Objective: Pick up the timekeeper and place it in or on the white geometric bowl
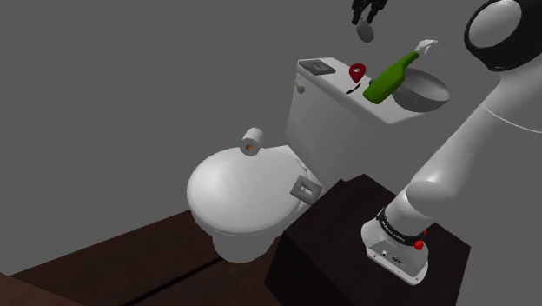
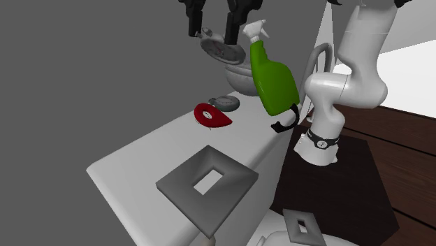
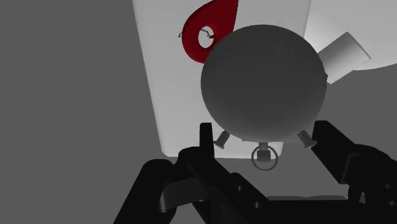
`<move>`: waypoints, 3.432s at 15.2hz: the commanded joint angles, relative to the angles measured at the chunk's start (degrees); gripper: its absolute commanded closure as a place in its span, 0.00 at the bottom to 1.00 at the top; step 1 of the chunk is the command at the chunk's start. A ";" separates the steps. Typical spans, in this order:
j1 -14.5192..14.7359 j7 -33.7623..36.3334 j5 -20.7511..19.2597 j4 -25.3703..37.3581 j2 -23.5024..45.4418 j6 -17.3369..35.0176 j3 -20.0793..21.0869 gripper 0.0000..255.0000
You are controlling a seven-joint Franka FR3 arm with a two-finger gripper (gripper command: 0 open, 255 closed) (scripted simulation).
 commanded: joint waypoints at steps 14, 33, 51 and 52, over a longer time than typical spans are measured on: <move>-4.15 -3.78 -11.09 -25.92 -29.99 -1.68 0.10 1.00; -7.78 -4.93 -15.70 -44.22 -42.23 5.09 -1.46 1.00; -7.47 -5.30 -14.94 -39.02 -41.33 0.71 -0.52 0.00; -7.35 -5.45 -14.69 -37.18 -40.88 -0.70 -0.27 0.00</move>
